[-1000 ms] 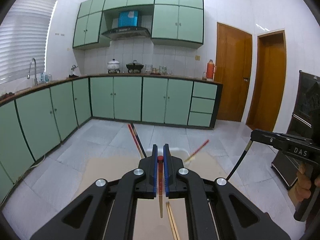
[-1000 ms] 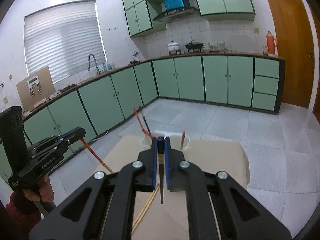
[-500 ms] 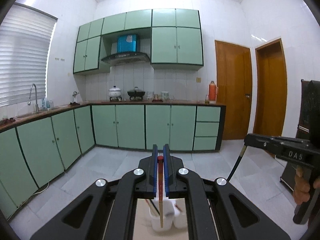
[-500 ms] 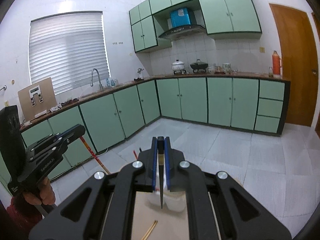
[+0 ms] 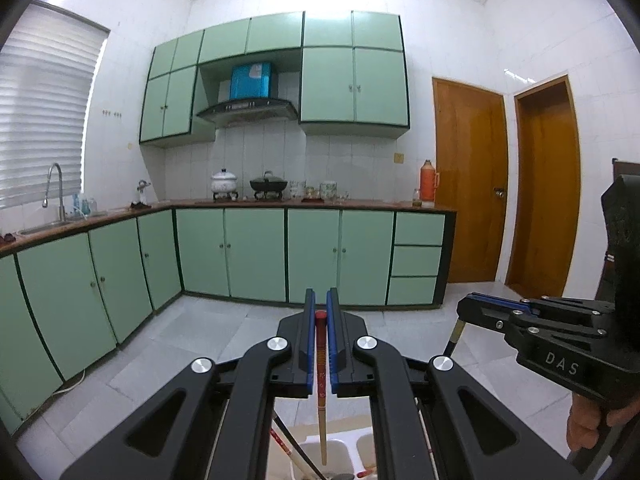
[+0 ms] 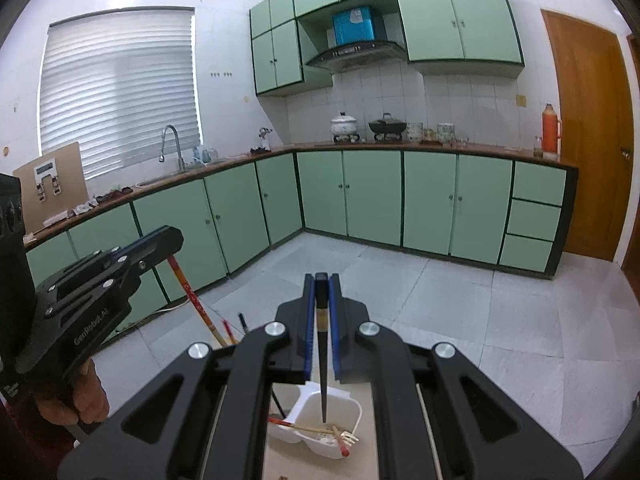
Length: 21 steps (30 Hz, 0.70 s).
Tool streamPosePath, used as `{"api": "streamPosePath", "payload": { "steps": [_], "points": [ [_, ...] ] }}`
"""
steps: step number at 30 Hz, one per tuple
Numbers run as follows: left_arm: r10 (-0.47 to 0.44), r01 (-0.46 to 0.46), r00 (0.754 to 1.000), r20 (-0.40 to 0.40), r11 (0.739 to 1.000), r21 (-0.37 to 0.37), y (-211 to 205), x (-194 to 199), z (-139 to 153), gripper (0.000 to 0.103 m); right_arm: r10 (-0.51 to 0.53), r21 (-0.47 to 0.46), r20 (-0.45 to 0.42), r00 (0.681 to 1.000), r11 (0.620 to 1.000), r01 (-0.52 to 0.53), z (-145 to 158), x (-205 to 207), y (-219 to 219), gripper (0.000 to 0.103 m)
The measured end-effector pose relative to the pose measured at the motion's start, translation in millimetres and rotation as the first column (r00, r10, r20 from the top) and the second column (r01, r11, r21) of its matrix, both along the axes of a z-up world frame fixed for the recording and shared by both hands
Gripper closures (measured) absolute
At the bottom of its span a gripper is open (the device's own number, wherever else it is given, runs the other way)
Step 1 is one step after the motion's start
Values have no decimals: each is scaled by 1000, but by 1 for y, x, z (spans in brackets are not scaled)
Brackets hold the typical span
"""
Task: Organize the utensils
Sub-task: 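Carry both chopsticks to the white holder and drop them in, opening both tools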
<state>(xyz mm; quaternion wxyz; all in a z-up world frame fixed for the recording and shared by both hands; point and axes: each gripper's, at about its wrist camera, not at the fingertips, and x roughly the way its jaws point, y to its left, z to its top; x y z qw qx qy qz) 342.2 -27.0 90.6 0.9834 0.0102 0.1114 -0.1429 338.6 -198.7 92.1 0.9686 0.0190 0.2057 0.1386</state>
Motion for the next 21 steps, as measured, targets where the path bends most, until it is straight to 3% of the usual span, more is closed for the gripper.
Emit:
{"api": "streamPosePath", "payload": {
  "steps": [12,14,17,21],
  "points": [
    [-2,3,987,-162,1000,8,7,40,-58,97,13,-14,-110,994,1000,-14,-64,18,5,97],
    [2,-1,985,-175,1000,3,11,39,-63,93,7,-18,-114,993,1000,-10,-67,15,7,94],
    [12,-14,982,-187,1000,-9,18,36,-66,78,-4,-6,-112,994,1000,4,-69,10,4,88],
    [33,-38,985,-171,999,-26,29,23,-61,55,-33,14,-92,995,999,34,-64,0,-3,69]
  ]
}}
